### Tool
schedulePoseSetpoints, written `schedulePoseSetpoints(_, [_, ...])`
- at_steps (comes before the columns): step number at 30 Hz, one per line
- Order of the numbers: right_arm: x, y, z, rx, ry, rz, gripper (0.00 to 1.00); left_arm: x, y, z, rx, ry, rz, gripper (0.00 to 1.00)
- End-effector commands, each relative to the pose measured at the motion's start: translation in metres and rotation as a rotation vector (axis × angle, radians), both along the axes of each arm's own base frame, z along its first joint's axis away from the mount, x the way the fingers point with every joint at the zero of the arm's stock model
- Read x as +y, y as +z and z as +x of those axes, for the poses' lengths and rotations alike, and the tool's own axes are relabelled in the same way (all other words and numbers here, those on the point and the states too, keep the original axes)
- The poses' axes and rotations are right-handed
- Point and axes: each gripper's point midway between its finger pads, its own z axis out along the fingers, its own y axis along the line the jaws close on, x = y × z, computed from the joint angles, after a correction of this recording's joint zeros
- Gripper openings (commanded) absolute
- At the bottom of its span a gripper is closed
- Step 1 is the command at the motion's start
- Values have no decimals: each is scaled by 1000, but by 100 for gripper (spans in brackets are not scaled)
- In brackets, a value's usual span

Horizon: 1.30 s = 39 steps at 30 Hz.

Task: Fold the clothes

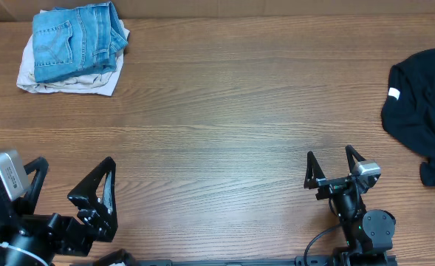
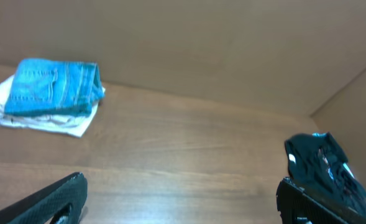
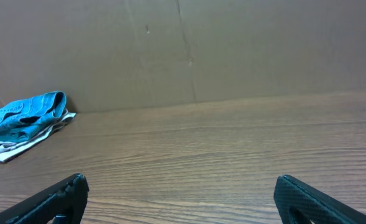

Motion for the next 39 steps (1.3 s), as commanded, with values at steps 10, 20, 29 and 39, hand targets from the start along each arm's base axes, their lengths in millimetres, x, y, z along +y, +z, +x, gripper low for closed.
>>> schedulePoseSetpoints(10, [-2, -2, 0, -6, -12, -4, 100, 8, -35, 49, -217, -22, -19, 100])
schedulePoseSetpoints(20, [-2, -2, 0, -6, -12, -4, 100, 6, -153, 103, -310, -35, -3, 100])
schedulePoseSetpoints(29, [-2, -2, 0, -6, -12, -4, 100, 10, -256, 114, -375, 21, -7, 100])
schedulePoseSetpoints(39, [-2, -2, 0, -6, -12, -4, 100, 36, -312, 112, -362, 172, 24, 100])
